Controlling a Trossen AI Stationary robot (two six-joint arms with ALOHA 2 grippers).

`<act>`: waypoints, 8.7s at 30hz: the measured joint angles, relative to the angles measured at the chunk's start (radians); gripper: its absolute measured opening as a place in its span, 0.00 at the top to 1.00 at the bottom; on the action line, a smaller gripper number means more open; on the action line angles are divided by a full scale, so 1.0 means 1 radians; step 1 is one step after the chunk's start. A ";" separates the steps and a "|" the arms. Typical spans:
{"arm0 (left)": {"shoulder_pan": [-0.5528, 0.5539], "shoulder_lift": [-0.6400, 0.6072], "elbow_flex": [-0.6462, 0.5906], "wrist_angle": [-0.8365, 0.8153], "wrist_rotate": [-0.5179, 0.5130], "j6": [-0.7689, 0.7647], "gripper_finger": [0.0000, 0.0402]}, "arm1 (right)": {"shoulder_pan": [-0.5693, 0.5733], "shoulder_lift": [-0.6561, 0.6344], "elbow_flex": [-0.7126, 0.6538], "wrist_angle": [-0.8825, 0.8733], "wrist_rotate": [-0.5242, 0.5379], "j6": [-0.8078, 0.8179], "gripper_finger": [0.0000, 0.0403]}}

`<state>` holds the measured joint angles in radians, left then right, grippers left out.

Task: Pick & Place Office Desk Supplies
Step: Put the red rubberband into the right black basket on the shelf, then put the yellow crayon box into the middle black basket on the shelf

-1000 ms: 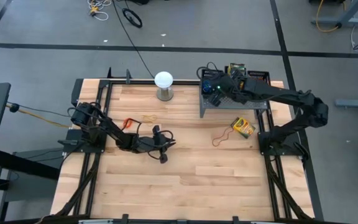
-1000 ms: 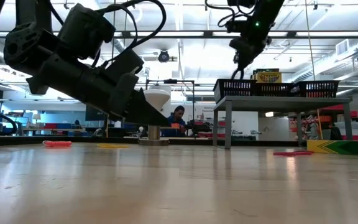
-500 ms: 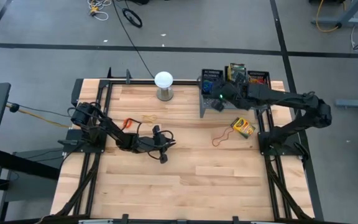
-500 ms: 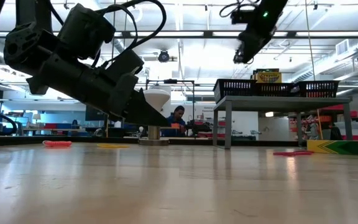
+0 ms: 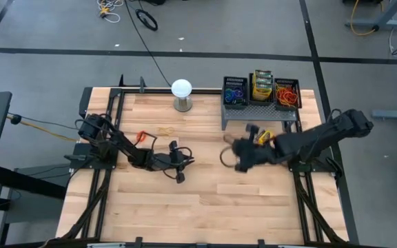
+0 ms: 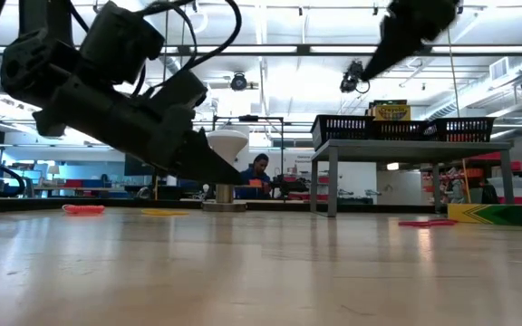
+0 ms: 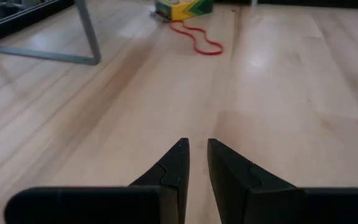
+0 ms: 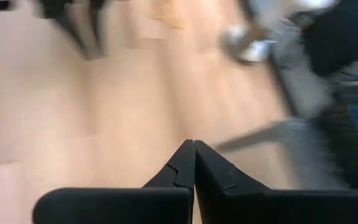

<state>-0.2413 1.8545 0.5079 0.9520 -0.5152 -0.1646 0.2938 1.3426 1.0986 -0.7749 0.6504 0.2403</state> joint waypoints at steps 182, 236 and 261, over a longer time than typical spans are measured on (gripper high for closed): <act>-0.033 0.000 0.000 -0.066 0.003 0.000 0.84 | -1.094 -0.132 0.122 -0.224 0.123 0.264 0.40; -0.033 0.000 0.000 -0.066 0.045 -0.023 0.84 | -0.249 0.156 -0.388 -0.421 -0.061 0.683 0.99; -0.034 0.000 0.000 -0.066 0.045 -0.021 0.84 | -0.074 0.117 -0.276 -0.140 -0.396 0.479 0.98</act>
<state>-0.2749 1.8549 0.5076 0.8860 -0.4706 -0.1857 0.2198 1.4597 0.8231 -0.9154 0.2543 0.7198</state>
